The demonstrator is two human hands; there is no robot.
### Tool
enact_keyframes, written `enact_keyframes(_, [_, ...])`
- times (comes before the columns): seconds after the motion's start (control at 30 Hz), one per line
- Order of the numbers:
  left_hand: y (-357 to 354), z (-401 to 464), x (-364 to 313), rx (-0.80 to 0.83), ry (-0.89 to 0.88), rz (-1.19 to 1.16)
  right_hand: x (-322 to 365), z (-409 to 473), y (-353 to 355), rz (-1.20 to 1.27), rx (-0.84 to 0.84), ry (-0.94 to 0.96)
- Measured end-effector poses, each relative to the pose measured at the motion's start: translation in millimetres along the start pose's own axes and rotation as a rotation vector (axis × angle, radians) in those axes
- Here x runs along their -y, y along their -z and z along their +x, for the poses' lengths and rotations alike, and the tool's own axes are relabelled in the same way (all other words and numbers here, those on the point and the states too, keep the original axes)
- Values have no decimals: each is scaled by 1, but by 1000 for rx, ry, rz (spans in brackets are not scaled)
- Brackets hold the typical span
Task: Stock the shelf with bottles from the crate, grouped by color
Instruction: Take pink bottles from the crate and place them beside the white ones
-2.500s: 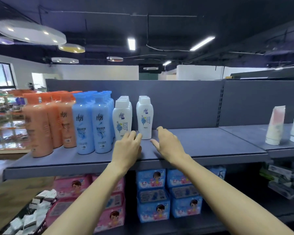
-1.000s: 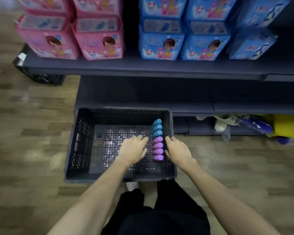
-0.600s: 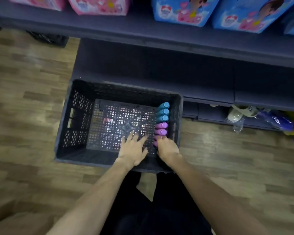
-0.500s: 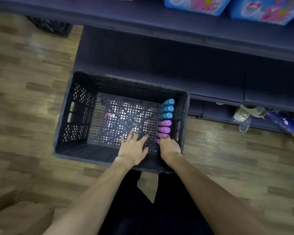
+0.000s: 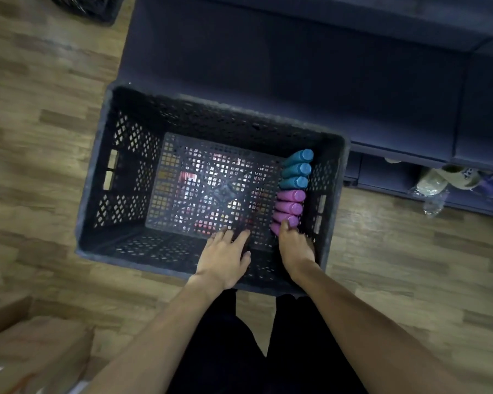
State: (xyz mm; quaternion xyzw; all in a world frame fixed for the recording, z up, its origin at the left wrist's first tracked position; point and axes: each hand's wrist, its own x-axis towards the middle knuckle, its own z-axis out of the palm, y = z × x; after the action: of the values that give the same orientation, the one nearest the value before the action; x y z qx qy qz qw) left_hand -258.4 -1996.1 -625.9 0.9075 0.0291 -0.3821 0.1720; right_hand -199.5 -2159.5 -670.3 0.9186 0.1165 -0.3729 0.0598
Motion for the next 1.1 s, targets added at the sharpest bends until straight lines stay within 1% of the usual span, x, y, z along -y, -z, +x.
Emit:
enact_keyframes(0.03, [-2,1,-1,-9,-3,2,3,-3,-2,40,-13,-3])
enact_keyframes(0.07, [-4,1,-2,-18,-7,1,5,-5,-3,16,-30,-2])
enact_keyframes(0.1, [-5,1,-3,-28,-12,-3,6,-6,-4,81,-65,-34])
enact_keyframes(0.13, [-7,1,-3,-36,-18,-4,5,-4,-7,157,-128,-15])
enact_keyframes(0.17, [-8,0,-3,-44,-26,2,5,-1,-10,244,-77,-42])
enact_keyframes(0.2, [-8,-1,-2,-52,-35,15,5,0,-14,156,-87,-32])
enact_keyframes(0.27, [-8,-4,-1,-59,-48,44,3,10,-30,47,-21,12])
enact_keyframes(0.33, [-6,-7,0,-56,-47,57,2,13,-32,40,6,56])
enact_keyframes(0.43, [-1,-11,1,-46,-37,58,3,7,-24,132,-17,78])
enact_keyframes(0.47, [1,-13,0,-45,-34,64,4,4,-20,109,-36,82])
enact_keyframes(0.57, [15,-19,-4,-72,-44,85,9,-18,7,100,-103,33])
enact_keyframes(0.67, [36,-26,-10,-163,-100,71,6,-37,32,56,-142,43])
enact_keyframes(0.73, [53,-33,-14,-221,-152,55,1,-49,51,80,-169,43])
enact_keyframes(0.83, [81,-43,-22,-291,-248,64,-10,-71,90,248,-218,7])
enact_keyframes(0.9, [100,-47,-29,-324,-299,75,-16,-87,117,288,-259,13])
enact_keyframes(1.0, [129,-52,-40,-395,-365,90,-24,-107,157,301,-356,15])
enact_keyframes(1.1, [156,-59,-51,-449,-430,123,-32,-126,193,455,-476,16])
